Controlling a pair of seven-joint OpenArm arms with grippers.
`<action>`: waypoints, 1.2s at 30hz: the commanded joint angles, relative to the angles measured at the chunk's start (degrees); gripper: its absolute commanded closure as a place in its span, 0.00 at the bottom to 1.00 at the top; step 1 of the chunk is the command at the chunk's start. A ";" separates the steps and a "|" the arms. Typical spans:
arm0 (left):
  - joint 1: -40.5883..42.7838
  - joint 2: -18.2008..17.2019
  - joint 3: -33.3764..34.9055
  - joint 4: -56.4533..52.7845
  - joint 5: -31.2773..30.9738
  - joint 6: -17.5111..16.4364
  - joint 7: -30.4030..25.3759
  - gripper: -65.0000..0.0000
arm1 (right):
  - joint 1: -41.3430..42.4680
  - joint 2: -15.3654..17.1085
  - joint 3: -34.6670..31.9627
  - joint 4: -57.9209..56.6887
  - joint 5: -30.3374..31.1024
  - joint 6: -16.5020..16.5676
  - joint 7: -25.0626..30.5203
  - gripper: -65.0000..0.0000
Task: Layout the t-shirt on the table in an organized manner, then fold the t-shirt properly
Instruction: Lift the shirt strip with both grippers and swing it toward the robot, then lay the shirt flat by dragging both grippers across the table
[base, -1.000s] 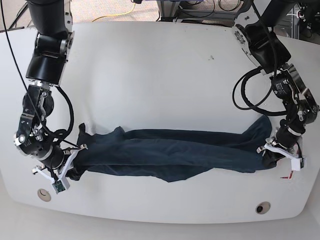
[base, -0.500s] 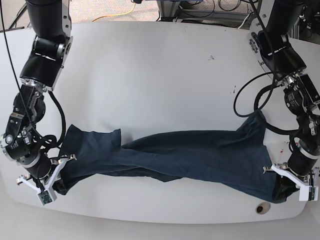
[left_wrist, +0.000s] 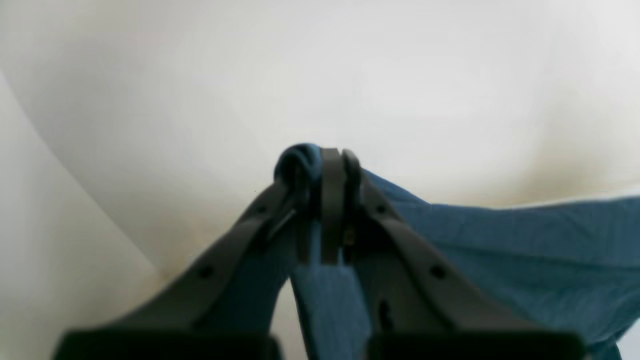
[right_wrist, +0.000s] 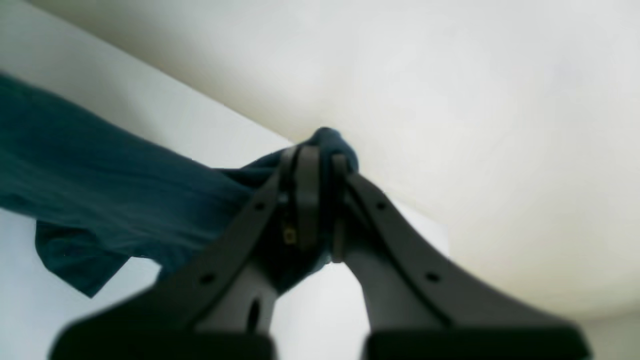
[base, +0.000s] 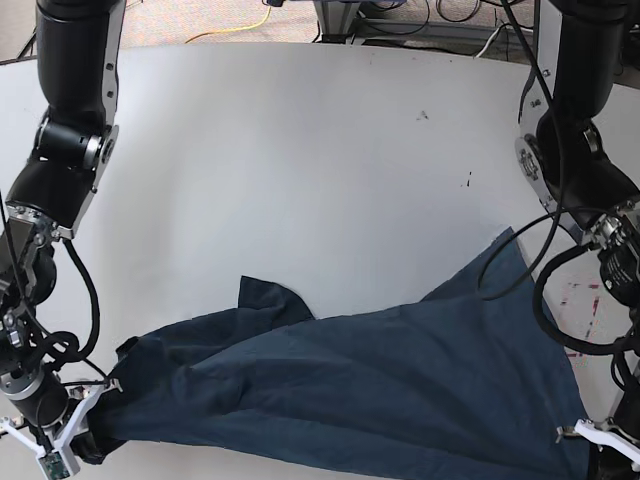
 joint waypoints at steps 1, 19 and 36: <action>-6.27 -0.63 -0.11 0.84 -0.21 0.27 -0.75 1.00 | 4.50 1.65 -0.19 -0.67 0.14 -0.38 1.39 1.00; -20.16 4.64 -0.11 0.93 -0.38 0.18 5.85 1.00 | 12.59 4.99 -0.19 -2.08 0.32 -0.29 -3.00 1.00; -5.83 5.26 -0.55 3.04 -0.73 0.09 8.75 1.00 | -1.91 3.32 5.26 13.04 0.32 -0.29 -11.79 1.00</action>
